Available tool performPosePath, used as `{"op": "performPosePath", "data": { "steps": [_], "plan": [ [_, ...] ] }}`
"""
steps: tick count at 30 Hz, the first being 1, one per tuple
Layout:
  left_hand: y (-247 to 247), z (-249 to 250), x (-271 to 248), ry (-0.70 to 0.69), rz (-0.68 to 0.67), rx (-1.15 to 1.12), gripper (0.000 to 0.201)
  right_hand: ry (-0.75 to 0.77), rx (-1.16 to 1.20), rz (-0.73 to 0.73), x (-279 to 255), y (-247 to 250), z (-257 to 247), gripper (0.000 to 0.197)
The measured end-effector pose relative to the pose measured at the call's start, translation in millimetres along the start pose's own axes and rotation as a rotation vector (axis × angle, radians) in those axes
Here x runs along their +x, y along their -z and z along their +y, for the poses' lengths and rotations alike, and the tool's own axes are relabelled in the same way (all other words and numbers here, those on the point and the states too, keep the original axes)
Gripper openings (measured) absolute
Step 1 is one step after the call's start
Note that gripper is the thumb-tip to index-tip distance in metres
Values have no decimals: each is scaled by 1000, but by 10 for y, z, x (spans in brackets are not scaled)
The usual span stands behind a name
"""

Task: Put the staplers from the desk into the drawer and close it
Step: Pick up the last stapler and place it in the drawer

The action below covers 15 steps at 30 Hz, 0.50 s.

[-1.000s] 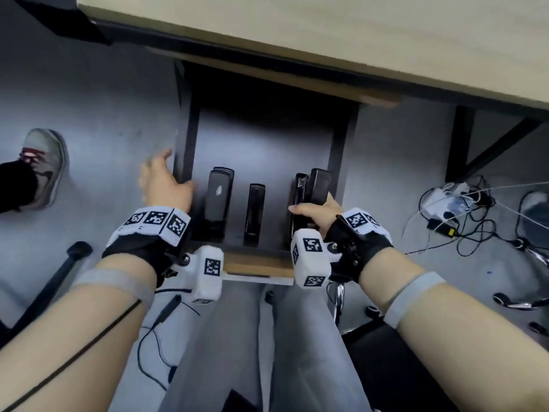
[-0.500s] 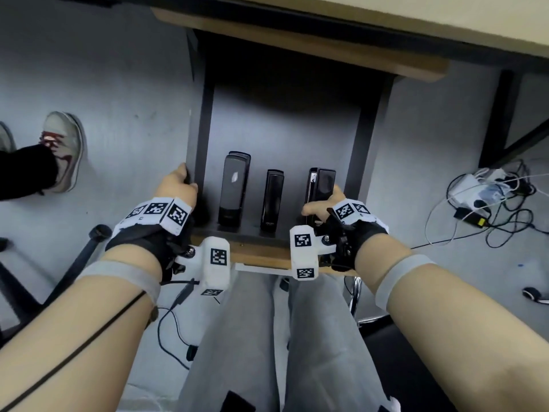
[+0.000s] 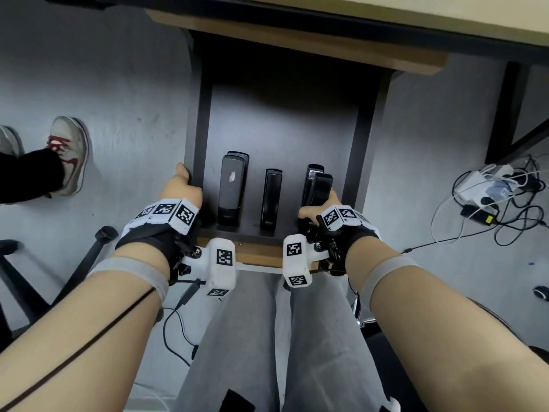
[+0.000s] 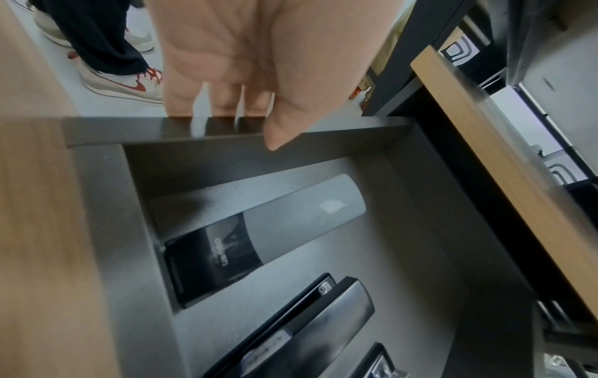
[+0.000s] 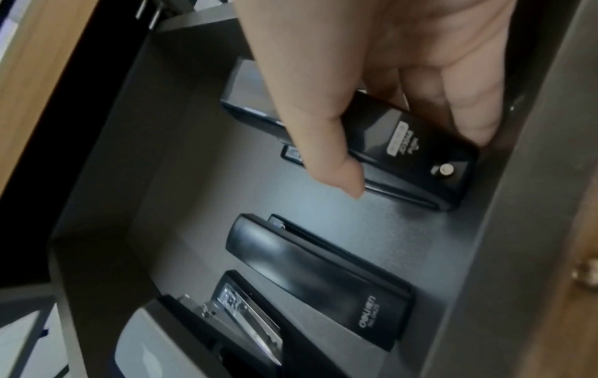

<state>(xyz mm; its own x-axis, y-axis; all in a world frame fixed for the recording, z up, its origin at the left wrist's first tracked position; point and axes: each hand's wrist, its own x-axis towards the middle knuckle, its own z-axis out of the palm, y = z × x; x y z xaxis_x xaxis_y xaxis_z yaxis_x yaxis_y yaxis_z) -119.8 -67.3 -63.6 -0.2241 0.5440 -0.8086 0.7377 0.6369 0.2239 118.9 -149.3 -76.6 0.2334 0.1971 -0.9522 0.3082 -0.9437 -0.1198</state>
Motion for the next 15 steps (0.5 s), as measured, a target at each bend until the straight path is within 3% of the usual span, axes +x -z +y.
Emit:
{"op": "performPosePath", "data": {
  "steps": [4, 8, 9, 12, 15],
  "plan": [
    [-7, -17, -39, 35, -24, -83, 73, -13, 85, 1, -19, 2, -13, 83],
    [-10, 10, -193, 48, -52, -186, 63, -71, 308, 27, -108, -26, 60, 108],
    [-15, 30, -272, 39, -44, -208, 59, -84, 355, 33, -121, -10, 115, 101],
    [7, 132, -606, 50, -26, -434, 49, -116, 521, -51, -432, 54, 185, 17],
    [-6, 148, -1008, 180, -294, -716, 40, -62, 548, -151, -634, -55, 295, 30]
  ]
}}
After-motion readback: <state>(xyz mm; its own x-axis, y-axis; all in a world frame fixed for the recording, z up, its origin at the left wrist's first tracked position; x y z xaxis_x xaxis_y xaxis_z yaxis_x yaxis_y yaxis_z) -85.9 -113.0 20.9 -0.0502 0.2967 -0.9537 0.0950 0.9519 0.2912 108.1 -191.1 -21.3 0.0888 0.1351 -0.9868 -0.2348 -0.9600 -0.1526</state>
